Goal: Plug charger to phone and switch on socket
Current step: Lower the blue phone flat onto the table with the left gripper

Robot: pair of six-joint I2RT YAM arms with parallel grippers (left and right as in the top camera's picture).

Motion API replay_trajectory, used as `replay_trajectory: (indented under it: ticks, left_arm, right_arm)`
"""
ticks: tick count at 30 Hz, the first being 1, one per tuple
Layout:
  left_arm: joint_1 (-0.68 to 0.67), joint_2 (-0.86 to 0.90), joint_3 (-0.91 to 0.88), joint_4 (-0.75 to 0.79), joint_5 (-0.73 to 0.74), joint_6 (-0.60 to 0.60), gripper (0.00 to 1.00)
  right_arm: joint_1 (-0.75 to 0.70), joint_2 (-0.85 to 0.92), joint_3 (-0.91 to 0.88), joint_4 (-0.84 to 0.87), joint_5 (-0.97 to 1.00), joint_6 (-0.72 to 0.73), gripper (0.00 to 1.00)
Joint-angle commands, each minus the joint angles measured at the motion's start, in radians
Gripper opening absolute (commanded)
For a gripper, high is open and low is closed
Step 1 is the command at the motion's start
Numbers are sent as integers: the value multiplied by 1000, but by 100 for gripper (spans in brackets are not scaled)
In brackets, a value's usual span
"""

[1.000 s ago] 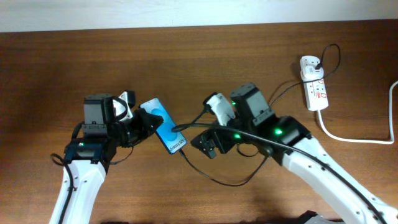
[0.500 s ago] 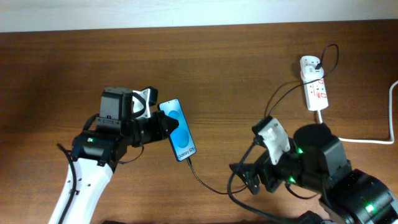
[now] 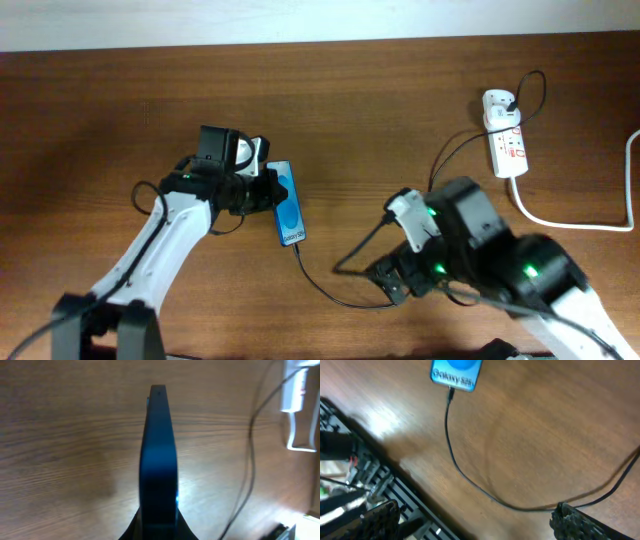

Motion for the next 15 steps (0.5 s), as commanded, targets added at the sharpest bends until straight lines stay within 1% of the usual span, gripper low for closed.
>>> replay_trajectory:
  ticks: [1, 4, 8, 11, 13, 15]
  left_arm:
    - [-1, 61, 27, 29, -11, 41, 0]
    - [0, 115, 27, 63, -55, 42, 0]
    - [0, 190, 27, 95, -54, 34, 0]
    - [0, 232, 27, 127, -8, 31, 0]
    - [0, 251, 27, 158, 36, 31, 1]
    - [5, 262, 26, 165, 35, 31, 1]
  right_arm:
    - [-2, 127, -8, -8, 8, 17, 98]
    - [-2, 164, -8, 39, 12, 39, 98]
    - [-2, 164, -8, 87, 13, 39, 98]
    - [-2, 164, -9, 102, 20, 39, 98]
    - [-2, 164, -9, 104, 63, 39, 98]
    - [-2, 164, -9, 94, 75, 39, 98]
